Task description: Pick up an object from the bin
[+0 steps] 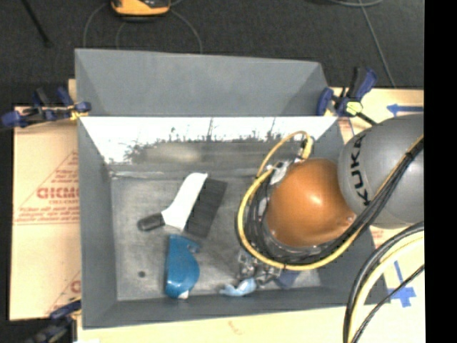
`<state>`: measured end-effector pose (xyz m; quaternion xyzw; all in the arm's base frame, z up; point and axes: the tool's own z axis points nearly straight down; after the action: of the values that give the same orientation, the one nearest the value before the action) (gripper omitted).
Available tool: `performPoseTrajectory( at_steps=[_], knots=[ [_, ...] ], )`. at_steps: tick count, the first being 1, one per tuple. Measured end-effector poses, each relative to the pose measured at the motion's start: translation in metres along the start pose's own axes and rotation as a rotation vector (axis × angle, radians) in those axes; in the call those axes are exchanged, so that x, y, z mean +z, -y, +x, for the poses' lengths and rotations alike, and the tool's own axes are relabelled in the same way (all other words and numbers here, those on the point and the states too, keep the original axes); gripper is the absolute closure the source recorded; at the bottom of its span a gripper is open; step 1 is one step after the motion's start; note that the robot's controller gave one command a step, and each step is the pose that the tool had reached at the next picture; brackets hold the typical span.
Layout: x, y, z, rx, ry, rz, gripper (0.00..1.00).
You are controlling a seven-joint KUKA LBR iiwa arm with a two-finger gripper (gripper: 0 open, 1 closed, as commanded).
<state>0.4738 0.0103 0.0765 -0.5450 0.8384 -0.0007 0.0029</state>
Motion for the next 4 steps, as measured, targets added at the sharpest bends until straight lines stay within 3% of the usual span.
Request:
performPoseTrajectory(
  at_steps=[4],
  knots=[
    [-0.039,0.0,0.0,0.002,-0.002,-0.002,1.0]
  ],
)
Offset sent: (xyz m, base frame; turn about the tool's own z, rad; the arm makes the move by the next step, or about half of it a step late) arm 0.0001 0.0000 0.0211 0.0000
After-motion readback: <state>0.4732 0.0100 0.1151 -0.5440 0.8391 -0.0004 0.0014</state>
